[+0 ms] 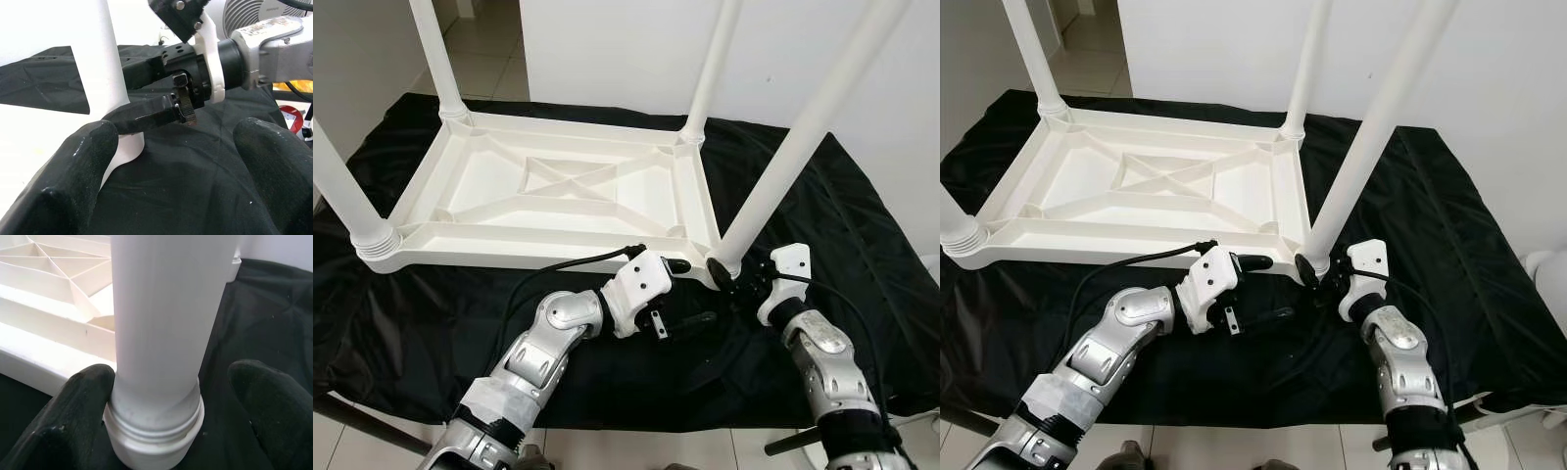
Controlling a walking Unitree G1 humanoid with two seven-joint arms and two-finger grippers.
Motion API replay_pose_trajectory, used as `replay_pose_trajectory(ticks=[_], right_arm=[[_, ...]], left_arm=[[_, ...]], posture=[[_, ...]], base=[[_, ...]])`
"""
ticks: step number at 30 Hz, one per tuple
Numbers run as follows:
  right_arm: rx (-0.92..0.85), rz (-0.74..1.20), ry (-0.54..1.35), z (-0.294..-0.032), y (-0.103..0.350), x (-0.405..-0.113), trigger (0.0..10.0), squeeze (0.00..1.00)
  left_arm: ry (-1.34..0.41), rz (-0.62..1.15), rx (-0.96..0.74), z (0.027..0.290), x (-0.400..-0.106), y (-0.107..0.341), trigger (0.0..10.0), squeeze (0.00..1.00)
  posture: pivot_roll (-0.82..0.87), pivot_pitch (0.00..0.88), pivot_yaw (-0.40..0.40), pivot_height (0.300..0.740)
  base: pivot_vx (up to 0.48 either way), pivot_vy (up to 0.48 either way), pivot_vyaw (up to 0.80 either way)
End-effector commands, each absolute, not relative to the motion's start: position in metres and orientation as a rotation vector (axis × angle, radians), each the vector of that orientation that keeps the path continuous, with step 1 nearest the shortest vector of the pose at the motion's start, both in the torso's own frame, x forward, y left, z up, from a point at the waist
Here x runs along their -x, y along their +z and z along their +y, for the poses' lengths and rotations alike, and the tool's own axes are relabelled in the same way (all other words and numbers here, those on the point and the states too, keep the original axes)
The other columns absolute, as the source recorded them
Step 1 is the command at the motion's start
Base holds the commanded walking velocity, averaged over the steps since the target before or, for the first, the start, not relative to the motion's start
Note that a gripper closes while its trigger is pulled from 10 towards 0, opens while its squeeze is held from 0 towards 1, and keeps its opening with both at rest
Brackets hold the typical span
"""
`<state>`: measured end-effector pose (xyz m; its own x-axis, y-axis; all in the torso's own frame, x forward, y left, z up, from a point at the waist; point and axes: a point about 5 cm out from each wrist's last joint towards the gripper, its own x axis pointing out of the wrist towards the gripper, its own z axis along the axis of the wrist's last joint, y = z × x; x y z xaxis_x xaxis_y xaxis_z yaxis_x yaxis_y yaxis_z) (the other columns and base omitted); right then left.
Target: Building children table
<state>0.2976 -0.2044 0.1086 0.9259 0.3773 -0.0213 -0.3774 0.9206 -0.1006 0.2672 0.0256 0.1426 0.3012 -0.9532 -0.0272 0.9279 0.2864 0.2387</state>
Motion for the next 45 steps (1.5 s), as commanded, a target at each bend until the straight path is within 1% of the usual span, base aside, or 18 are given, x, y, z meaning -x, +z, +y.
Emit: replay_pose_trajectory(ticks=[1, 5, 7, 13, 14, 15, 18, 19, 29, 30, 35, 36, 37, 39, 40, 42, 43, 45], right_arm=[[0.122, 0.018, 0.438, -0.208, 0.110, -0.307, 10.0, 0.00], [0.134, 0.027, 0.488, -0.204, 0.113, -0.318, 10.0, 0.00], [0.139, 0.029, 0.531, -0.193, 0.116, -0.328, 10.0, 0.00], [0.139, 0.034, 0.578, -0.181, 0.115, -0.334, 10.0, 0.00], [0.133, 0.043, 0.592, -0.178, 0.113, -0.335, 4.7, 0.00], [0.126, 0.058, 0.608, -0.175, 0.109, -0.334, 1.0, 0.00], [0.120, 0.069, 0.618, -0.174, 0.107, -0.333, 1.0, 0.00], [0.118, 0.081, 0.619, -0.175, 0.103, -0.332, 0.0, 0.00], [0.072, 0.082, 0.577, -0.190, 0.095, -0.322, 0.0, 0.00], [0.052, 0.071, 0.538, -0.192, 0.095, -0.320, 10.0, 0.00], [0.047, 0.064, 0.507, -0.194, 0.096, -0.318, 10.0, 0.00], [0.053, 0.055, 0.444, -0.192, 0.096, -0.316, 10.0, 0.00], [0.053, 0.055, 0.444, -0.192, 0.096, -0.316, 10.0, 0.00], [0.067, 0.034, 0.313, -0.185, 0.098, -0.310, 10.0, 0.00], [0.067, 0.034, 0.313, -0.185, 0.098, -0.310, 10.0, 0.00], [0.036, 0.001, 0.133, -0.173, 0.097, -0.300, 10.0, 0.00], [0.036, 0.001, 0.133, -0.173, 0.097, -0.300, 10.0, 0.00], [0.010, 0.030, -0.040, -0.174, 0.091, -0.295, 10.0, 0.00]], left_arm=[[-1.257, -0.131, -0.239, 0.025, -0.268, 0.143, 10.0, 0.00], [-1.256, -0.134, -0.240, 0.024, -0.268, 0.143, 10.0, 0.00], [-1.252, -0.139, -0.241, 0.024, -0.269, 0.144, 10.0, 0.00], [-1.247, -0.143, -0.244, 0.024, -0.270, 0.145, 10.0, 0.00], [-1.246, -0.143, -0.245, 0.024, -0.270, 0.145, 10.0, 0.00], [-1.245, -0.145, -0.247, 0.024, -0.270, 0.145, 10.0, 0.00], [-1.245, -0.146, -0.248, 0.024, -0.270, 0.145, 10.0, 0.00], [-1.245, -0.145, -0.248, 0.024, -0.270, 0.145, 10.0, 0.00], [-1.260, -0.145, -0.248, 0.023, -0.268, 0.144, 10.0, 0.00], [-1.263, -0.144, -0.248, 0.022, -0.268, 0.144, 10.0, 0.00], [-1.265, -0.144, -0.248, 0.022, -0.268, 0.144, 10.0, 0.00], [-1.268, -0.144, -0.249, 0.022, -0.268, 0.143, 10.0, 0.00], [-1.268, -0.144, -0.249, 0.022, -0.268, 0.143, 10.0, 0.00], [-1.276, -0.143, -0.248, 0.021, -0.267, 0.143, 10.0, 0.00], [-1.276, -0.143, -0.248, 0.021, -0.267, 0.143, 10.0, 0.00], [-1.287, -0.138, -0.244, 0.020, -0.264, 0.141, 10.0, 0.00], [-1.287, -0.138, -0.244, 0.020, -0.264, 0.141, 10.0, 0.00], [-1.291, -0.137, -0.241, 0.020, -0.263, 0.141, 10.0, 0.00]], posture=[[0.05, 0.000, -0.071, 0.740], [0.05, 0.000, -0.074, 0.740], [0.06, 0.000, -0.078, 0.740], [0.07, 0.000, -0.079, 0.740], [0.07, 0.000, -0.079, 0.740], [0.08, 0.000, -0.082, 0.740], [0.08, 0.000, -0.082, 0.740], [0.08, 0.000, -0.081, 0.740], [0.06, 0.000, -0.080, 0.740], [0.06, 0.000, -0.081, 0.740], [0.06, 0.000, -0.080, 0.740], [0.06, 0.000, -0.080, 0.740], [0.06, 0.000, -0.080, 0.740], [0.05, 0.000, -0.076, 0.740], [0.05, 0.000, -0.076, 0.740], [0.04, 0.000, -0.074, 0.740], [0.04, 0.000, -0.074, 0.740], [0.04, 0.000, -0.075, 0.740]], base=[[0.000, 0.000, 0.00], [0.000, 0.000, 0.00], [0.000, 0.000, 0.00], [0.000, 0.000, 0.00], [0.000, 0.000, 0.00], [0.000, 0.000, 0.00], [0.000, 0.000, 0.00], [0.000, 0.000, 0.00], [0.000, 0.000, 0.00], [0.000, 0.000, 0.00], [0.000, 0.000, 0.00], [0.000, 0.000, 0.00], [0.000, 0.000, 0.00], [0.000, 0.000, 0.00], [0.000, 0.000, 0.00], [0.000, 0.000, 0.00], [0.000, 0.000, 0.00], [0.000, 0.000, 0.00]])
